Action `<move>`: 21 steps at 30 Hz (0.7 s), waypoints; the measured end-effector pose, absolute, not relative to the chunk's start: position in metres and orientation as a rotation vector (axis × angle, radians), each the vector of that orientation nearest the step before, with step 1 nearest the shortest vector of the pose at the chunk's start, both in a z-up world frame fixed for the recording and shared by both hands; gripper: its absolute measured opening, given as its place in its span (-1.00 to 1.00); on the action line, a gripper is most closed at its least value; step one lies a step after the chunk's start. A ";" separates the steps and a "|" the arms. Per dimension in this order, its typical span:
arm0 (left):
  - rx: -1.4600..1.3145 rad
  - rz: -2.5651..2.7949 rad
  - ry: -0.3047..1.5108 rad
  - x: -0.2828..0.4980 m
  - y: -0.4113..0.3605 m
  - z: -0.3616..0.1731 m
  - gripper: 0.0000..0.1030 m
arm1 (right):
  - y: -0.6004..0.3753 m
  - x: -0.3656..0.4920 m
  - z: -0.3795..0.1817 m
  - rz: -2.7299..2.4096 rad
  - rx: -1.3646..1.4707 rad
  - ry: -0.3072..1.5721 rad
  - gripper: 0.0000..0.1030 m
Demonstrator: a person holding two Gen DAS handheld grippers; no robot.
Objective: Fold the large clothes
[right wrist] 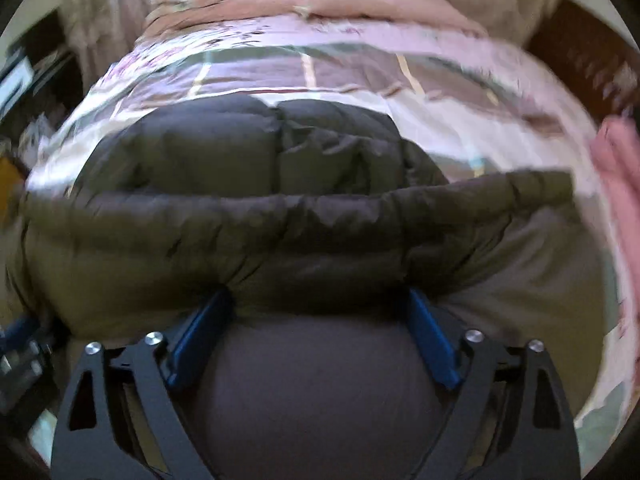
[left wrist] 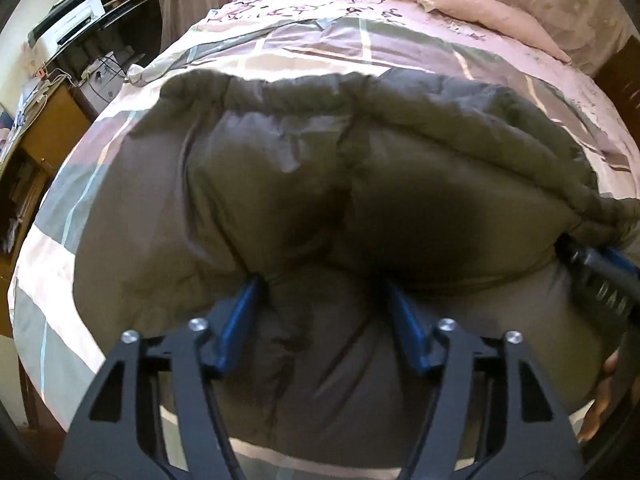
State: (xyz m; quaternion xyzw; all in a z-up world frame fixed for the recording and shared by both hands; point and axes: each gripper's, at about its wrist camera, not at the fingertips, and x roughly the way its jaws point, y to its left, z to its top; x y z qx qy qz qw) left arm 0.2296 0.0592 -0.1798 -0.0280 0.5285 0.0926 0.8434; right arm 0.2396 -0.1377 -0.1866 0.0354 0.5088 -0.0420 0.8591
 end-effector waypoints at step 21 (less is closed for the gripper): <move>0.078 0.060 0.605 0.045 0.008 -0.008 0.96 | -0.146 0.004 -0.037 -0.195 0.069 0.624 0.97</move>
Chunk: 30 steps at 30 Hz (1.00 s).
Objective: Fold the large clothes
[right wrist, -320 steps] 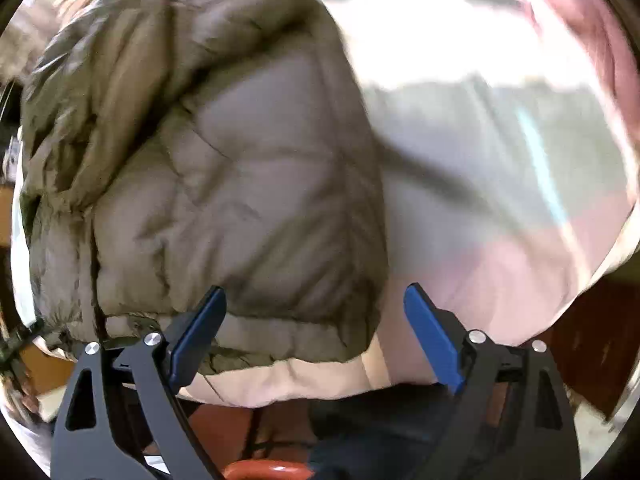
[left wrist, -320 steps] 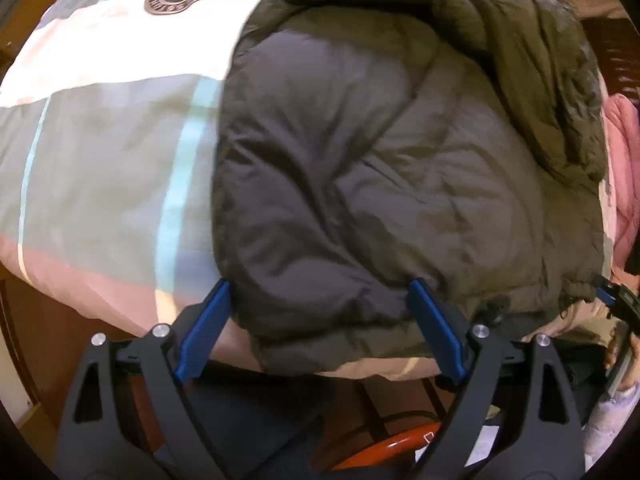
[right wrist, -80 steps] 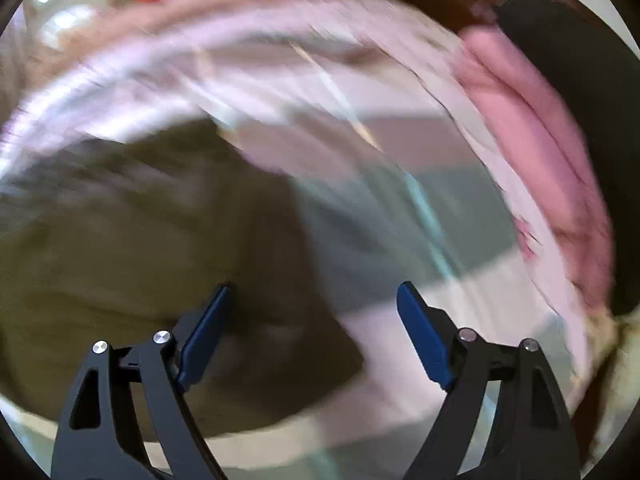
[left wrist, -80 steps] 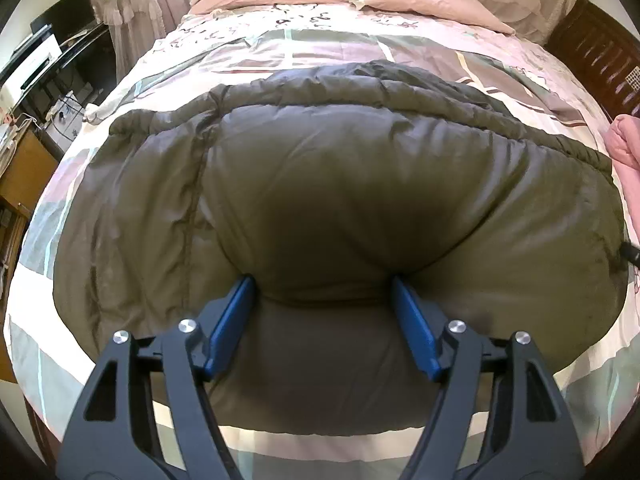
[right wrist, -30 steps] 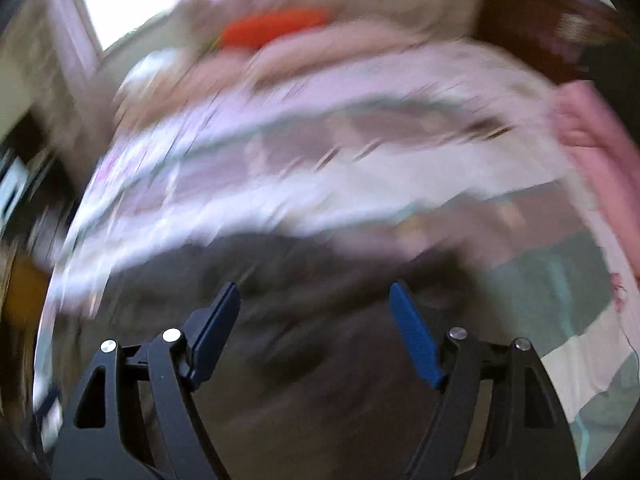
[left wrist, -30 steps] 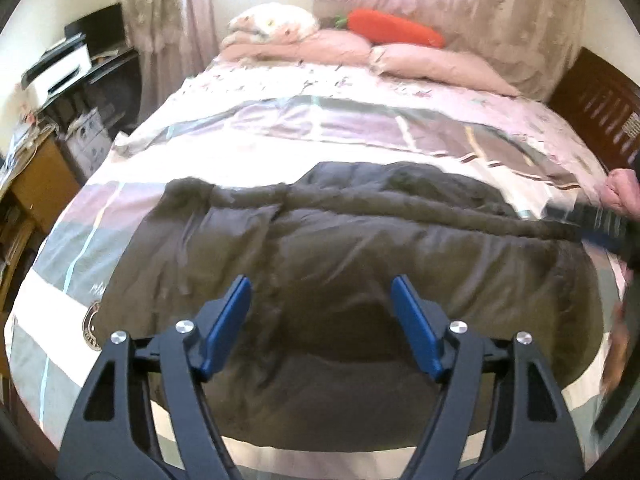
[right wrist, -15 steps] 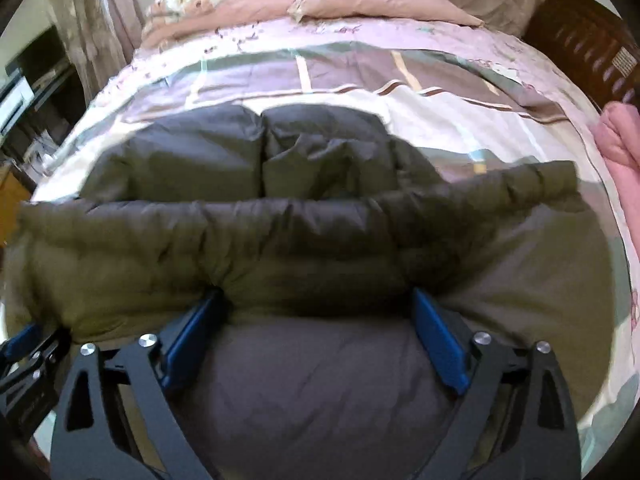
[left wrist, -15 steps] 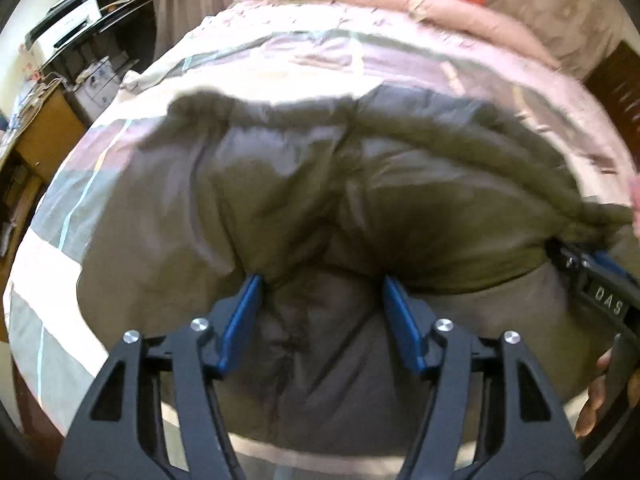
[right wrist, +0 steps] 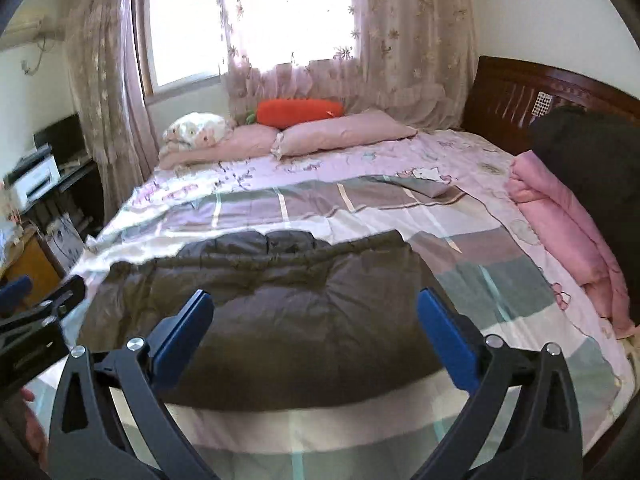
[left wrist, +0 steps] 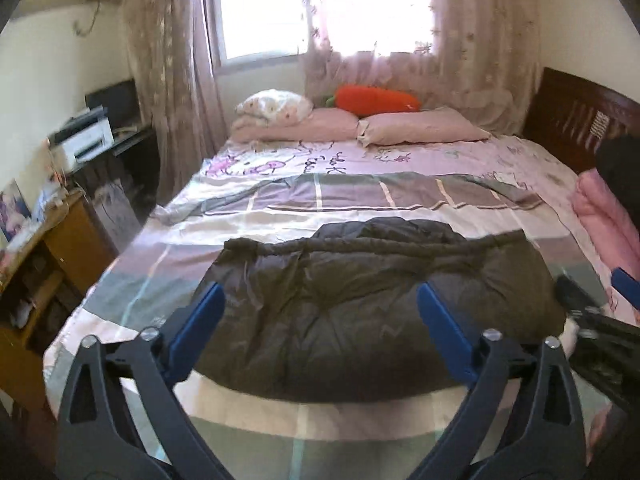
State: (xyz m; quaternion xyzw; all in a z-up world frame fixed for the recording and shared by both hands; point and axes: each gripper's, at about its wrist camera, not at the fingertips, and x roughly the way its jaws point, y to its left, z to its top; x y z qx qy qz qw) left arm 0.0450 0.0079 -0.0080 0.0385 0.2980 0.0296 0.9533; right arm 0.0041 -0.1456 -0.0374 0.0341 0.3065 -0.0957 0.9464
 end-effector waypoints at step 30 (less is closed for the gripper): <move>0.101 -0.022 0.535 -0.020 -0.022 -0.006 0.96 | -0.112 -0.025 -0.053 -0.159 -0.011 0.696 0.97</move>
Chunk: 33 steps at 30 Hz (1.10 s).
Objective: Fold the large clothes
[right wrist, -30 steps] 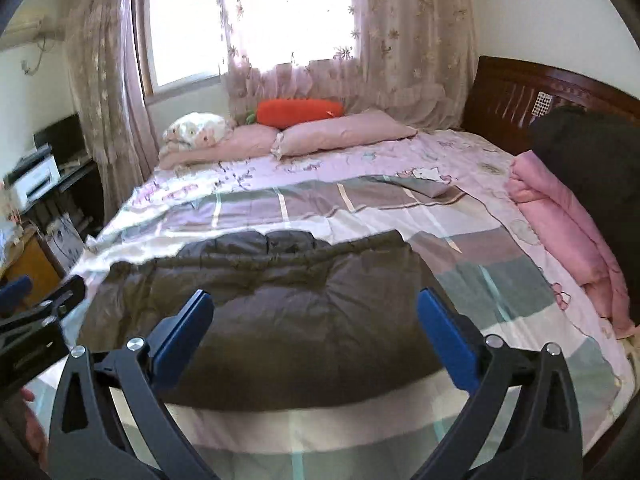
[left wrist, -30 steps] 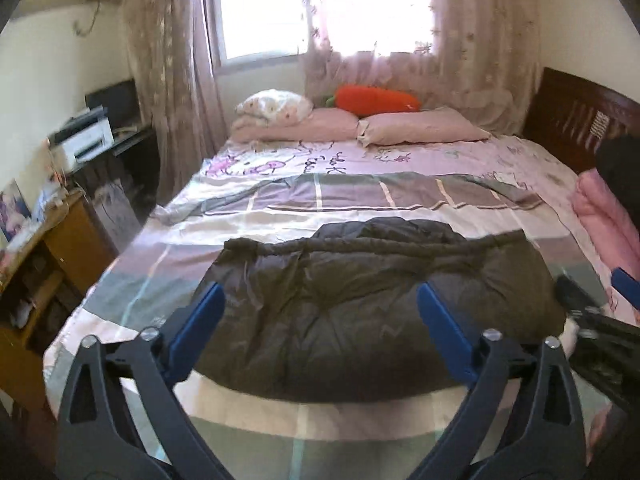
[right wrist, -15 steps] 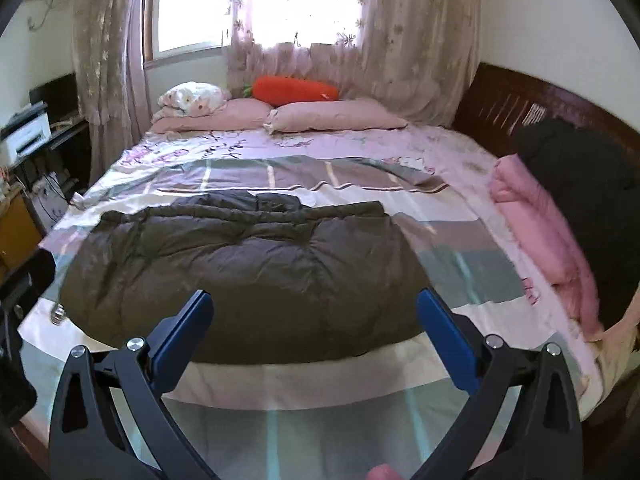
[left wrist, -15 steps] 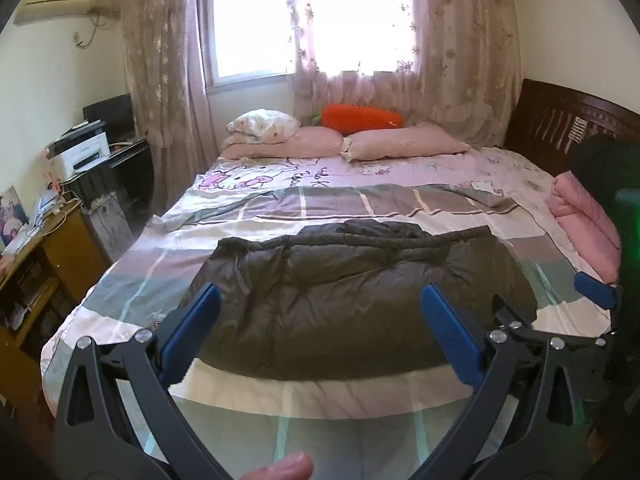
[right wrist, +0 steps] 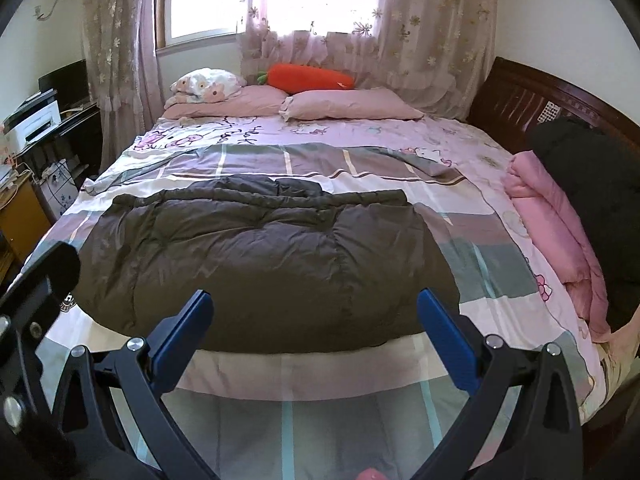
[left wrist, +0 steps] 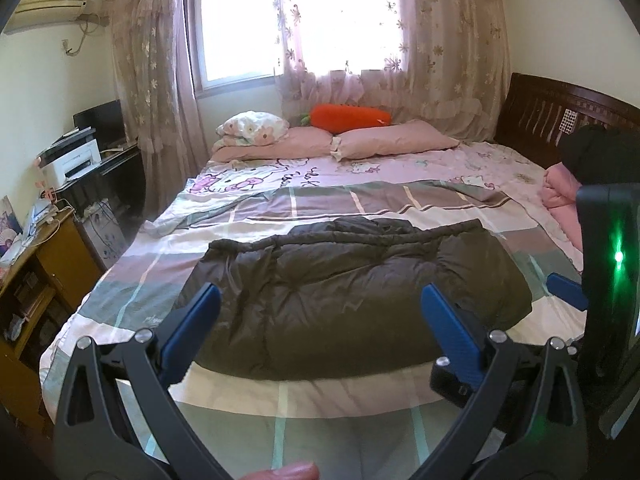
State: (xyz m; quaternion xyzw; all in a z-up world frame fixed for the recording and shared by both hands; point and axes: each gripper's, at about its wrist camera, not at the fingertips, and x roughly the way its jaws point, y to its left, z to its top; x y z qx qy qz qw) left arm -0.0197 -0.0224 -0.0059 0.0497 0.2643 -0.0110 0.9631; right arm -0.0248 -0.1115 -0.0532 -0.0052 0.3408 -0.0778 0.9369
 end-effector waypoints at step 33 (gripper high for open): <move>0.098 -0.014 0.555 -0.018 -0.020 -0.009 0.96 | -0.110 -0.026 -0.054 -0.155 -0.026 0.700 0.97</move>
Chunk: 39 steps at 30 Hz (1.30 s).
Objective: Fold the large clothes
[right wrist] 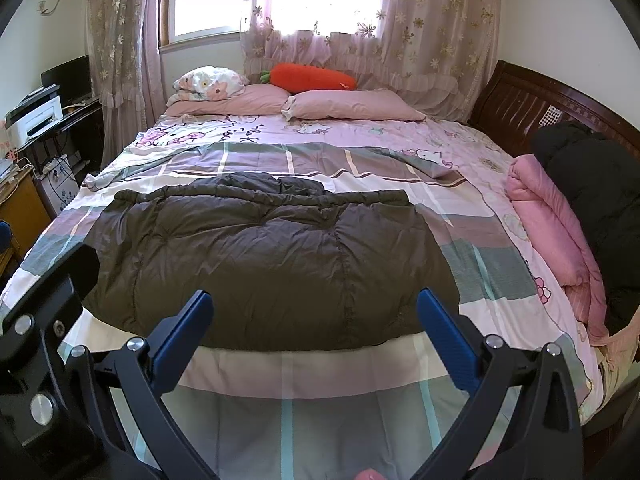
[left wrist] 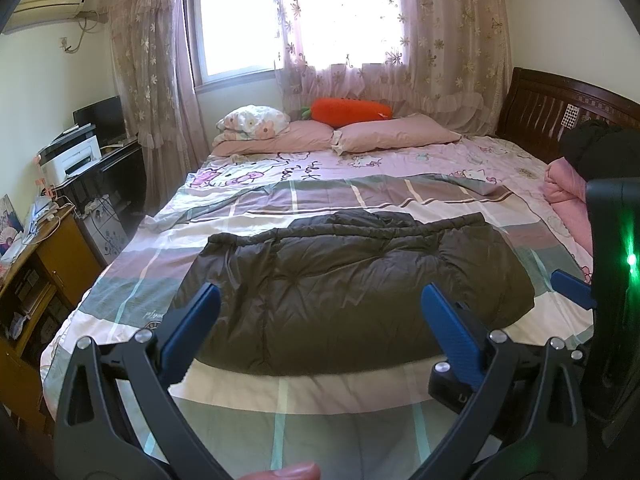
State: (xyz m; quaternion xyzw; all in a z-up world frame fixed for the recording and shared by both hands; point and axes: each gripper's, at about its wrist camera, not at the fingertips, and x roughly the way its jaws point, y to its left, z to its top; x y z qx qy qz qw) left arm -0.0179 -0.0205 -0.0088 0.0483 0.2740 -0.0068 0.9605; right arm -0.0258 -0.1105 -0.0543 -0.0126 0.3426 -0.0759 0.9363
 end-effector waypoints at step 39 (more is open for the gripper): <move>0.066 -0.034 0.615 -0.011 -0.013 -0.012 0.96 | -0.112 -0.025 -0.055 -0.153 -0.031 0.704 0.97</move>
